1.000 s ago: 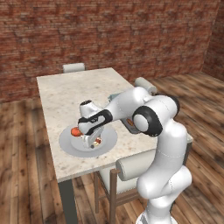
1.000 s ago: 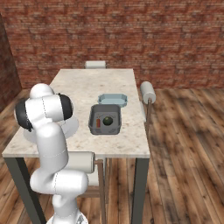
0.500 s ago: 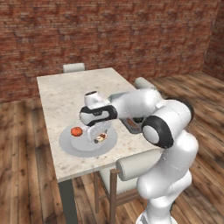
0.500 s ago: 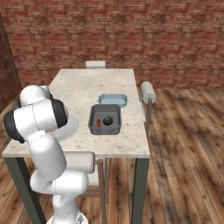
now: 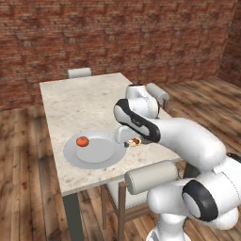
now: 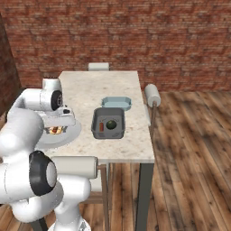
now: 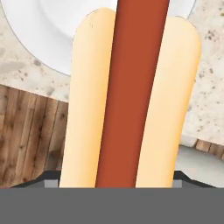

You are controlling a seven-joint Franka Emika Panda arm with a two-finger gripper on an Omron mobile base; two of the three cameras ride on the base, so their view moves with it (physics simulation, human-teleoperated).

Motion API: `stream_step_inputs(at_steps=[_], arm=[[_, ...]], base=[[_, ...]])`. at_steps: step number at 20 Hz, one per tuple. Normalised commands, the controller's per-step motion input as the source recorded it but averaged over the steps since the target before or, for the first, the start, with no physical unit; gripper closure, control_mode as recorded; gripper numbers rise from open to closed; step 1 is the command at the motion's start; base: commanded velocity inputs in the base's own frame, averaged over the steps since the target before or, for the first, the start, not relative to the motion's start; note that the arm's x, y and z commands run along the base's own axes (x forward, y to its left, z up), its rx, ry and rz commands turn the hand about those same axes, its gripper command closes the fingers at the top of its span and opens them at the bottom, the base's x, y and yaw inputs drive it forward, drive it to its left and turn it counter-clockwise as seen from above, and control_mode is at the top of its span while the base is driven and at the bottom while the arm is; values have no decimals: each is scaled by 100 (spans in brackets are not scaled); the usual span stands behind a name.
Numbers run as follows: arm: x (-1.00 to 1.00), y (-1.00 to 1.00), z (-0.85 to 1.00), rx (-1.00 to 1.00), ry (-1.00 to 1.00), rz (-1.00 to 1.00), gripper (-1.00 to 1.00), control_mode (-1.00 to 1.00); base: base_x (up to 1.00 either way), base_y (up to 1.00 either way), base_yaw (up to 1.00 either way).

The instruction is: Place one cooked food and one vegetable from the large plate to each tupperware container.

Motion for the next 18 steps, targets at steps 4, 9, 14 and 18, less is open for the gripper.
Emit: stream_step_inputs(at_steps=[4,9,14,18], arm=[[-100,-46,92,0,-26,-24,100,-100],[-86,-35,50,-2,-11,-25,100,-100],[-19,-33,0,-11,6,-18,100,-100],[7,-27,-6,-2,5,-3,100,-100]], base=[[0,0,0],[0,0,0],[0,0,0],[0,0,0]])
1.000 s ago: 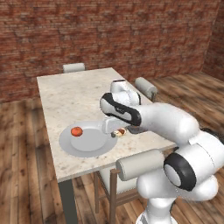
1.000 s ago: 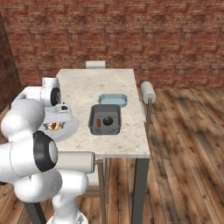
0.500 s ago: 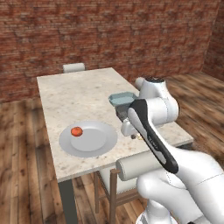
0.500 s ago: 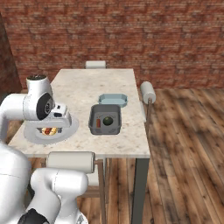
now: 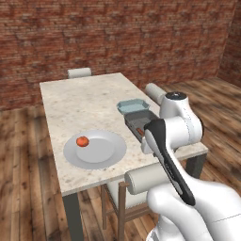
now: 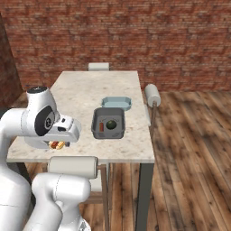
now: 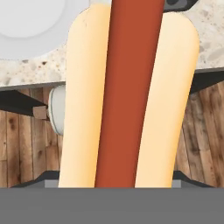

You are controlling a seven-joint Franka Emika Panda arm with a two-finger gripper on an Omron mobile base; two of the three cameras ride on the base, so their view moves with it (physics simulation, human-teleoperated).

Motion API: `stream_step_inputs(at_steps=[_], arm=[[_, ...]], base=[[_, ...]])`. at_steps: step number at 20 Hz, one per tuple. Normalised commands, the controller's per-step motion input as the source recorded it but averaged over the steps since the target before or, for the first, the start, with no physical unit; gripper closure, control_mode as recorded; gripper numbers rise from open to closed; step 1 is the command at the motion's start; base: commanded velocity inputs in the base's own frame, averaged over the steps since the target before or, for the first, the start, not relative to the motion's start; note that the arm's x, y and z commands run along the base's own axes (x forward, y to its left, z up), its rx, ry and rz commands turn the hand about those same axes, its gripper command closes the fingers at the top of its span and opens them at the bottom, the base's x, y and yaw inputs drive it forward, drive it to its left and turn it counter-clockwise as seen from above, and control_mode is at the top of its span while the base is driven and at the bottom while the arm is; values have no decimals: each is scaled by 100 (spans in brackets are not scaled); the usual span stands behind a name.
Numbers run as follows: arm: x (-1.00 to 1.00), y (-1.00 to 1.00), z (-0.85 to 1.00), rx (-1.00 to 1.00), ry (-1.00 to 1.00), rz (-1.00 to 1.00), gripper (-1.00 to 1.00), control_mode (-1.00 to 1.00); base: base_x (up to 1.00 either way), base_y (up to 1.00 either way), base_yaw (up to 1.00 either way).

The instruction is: Place one cooked food and one vegetable from the large plate to each tupperware container.

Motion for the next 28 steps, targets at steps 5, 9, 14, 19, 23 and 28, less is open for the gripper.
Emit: stream_step_inputs(at_steps=[5,9,14,19,23,28], arm=[[0,0,0,0,0,0,100,-100],[0,0,0,0,0,0,100,100],[0,0,0,0,0,0,100,100],[0,0,0,0,0,0,100,100],[0,0,0,0,0,0,100,100],[0,0,0,0,0,0,100,100]], base=[[0,0,0],[1,-4,0],[5,-57,1],[1,-94,0],[21,-100,0],[40,-100,13]])
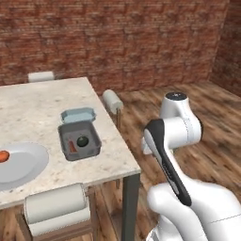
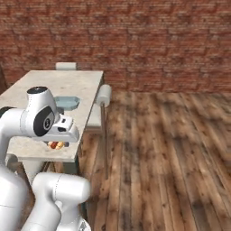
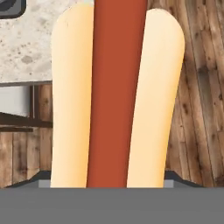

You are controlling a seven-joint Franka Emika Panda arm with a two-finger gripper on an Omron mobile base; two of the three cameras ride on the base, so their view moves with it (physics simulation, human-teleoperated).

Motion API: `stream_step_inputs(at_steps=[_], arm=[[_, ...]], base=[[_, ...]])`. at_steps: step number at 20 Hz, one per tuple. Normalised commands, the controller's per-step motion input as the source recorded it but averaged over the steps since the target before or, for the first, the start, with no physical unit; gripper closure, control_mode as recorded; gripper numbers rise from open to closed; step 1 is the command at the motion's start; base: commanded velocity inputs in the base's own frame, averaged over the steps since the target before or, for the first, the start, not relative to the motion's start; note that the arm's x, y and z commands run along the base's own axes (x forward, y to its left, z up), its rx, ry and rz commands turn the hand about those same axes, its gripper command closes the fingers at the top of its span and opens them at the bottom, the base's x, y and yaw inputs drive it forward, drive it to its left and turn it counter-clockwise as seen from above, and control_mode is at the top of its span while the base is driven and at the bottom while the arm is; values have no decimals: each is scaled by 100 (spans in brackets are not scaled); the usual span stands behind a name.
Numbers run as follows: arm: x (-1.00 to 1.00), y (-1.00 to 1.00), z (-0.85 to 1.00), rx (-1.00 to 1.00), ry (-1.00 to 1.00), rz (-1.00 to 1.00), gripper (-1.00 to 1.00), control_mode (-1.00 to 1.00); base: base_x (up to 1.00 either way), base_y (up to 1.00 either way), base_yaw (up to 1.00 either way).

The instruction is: Place one cooked food and one vegetable from the large plate to each tupperware container.

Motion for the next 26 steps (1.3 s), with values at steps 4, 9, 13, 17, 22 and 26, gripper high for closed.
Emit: stream_step_inputs(at_steps=[4,9,13,17,22,26], arm=[[0,0,0,0,0,0,100,100],[0,0,0,0,0,0,100,100],[0,0,0,0,0,0,100,100],[0,0,0,0,0,0,100,100],[0,0,0,0,0,0,100,100],[0,0,0,0,0,0,100,100]], base=[[79,-100,34],[69,-87,69],[65,-81,73],[46,-92,72],[31,-99,69],[0,-100,69]])
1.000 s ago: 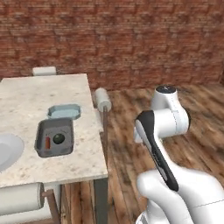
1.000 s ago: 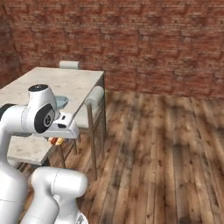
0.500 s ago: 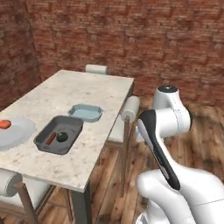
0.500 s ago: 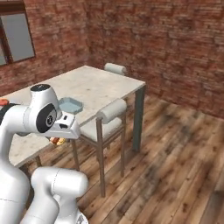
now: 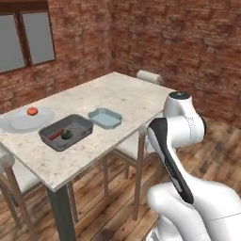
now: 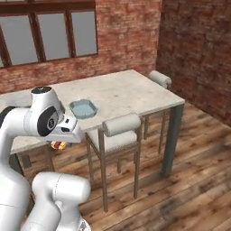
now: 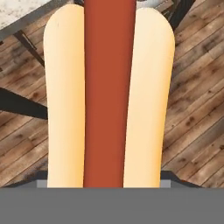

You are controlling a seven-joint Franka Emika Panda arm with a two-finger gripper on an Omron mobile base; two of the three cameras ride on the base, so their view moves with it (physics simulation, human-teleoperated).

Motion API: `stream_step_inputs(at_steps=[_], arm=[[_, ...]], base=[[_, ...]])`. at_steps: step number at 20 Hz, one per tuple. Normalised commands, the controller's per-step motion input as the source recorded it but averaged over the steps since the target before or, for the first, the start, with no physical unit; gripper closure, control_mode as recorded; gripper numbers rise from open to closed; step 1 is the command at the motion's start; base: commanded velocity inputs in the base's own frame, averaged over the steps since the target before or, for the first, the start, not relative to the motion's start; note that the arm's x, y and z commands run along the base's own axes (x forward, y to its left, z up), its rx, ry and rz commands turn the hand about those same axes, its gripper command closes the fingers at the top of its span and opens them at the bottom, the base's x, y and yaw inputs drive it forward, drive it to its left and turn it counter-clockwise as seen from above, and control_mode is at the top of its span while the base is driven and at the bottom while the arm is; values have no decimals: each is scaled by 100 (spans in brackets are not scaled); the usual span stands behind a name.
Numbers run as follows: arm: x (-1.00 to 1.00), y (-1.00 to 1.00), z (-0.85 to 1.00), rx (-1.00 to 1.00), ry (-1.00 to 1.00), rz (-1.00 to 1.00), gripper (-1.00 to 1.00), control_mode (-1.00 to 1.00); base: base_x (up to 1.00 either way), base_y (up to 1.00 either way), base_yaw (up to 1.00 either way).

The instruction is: Place one cooked food and one vegetable from the large plate to each tupperware container.

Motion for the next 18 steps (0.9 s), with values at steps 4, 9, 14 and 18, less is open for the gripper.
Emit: stream_step_inputs(at_steps=[4,9,14,18], arm=[[0,0,0,0,0,0,100,100],[0,0,0,0,0,0,100,100],[0,0,0,0,0,0,100,100],[0,0,0,0,0,0,100,100]], base=[[0,-81,81],[3,-73,79],[63,-86,60],[71,-94,10]])
